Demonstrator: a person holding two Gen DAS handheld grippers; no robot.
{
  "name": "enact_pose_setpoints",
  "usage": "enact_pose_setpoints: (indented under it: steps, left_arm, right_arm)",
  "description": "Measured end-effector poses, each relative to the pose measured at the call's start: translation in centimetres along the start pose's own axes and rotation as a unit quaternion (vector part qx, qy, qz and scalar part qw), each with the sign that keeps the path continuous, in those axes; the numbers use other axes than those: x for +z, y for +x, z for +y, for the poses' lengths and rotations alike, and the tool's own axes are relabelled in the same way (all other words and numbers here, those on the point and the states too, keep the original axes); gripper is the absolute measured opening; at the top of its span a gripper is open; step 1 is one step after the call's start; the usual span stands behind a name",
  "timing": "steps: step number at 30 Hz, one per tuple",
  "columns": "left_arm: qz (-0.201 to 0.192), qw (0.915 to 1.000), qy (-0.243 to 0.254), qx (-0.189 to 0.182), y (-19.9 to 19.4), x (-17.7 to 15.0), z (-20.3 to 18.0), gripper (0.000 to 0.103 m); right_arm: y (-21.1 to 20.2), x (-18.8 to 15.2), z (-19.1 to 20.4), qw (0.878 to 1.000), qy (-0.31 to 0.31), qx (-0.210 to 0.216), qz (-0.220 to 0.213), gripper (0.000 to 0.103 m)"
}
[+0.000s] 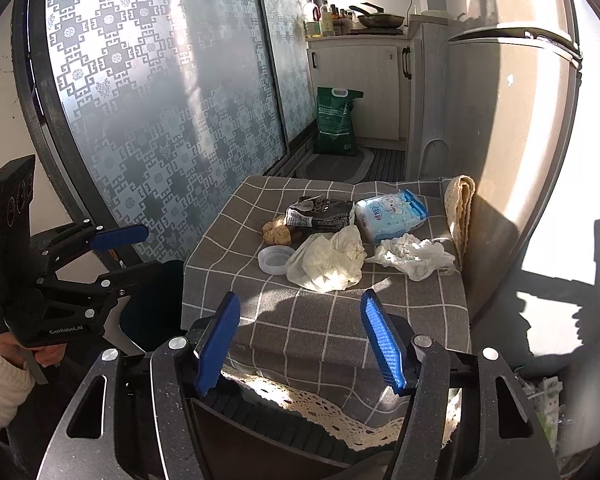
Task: Collect trash
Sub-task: 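Move the right gripper to the crumpled cream tissue and close on it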
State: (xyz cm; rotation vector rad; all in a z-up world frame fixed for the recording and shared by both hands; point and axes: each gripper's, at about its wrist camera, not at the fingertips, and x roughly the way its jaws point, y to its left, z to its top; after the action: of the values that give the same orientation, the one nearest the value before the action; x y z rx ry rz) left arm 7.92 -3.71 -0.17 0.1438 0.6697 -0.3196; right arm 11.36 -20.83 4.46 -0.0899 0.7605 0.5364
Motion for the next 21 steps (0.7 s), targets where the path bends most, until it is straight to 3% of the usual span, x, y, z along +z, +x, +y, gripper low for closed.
enact_pose_setpoints:
  steps: [12,16,21]
  left_arm:
    - [0.058,0.9965,0.006,-0.060,7.2,1.4,0.1,0.047]
    - [0.069,0.9952,0.016,-0.067,8.5,1.3,-0.2,0.046]
    - [0.072,0.9950,0.015,-0.068,9.6,1.4,0.0,0.045]
  right_arm:
    - [5.2,1.7,-3.2,0.999,0.020,0.014,0.045,0.047]
    - [7.1,1.7,-4.1,0.997,0.033,0.027,0.058,0.041]
    - [8.5,1.9,-4.2,0.997,0.033,0.027,0.067,0.041]
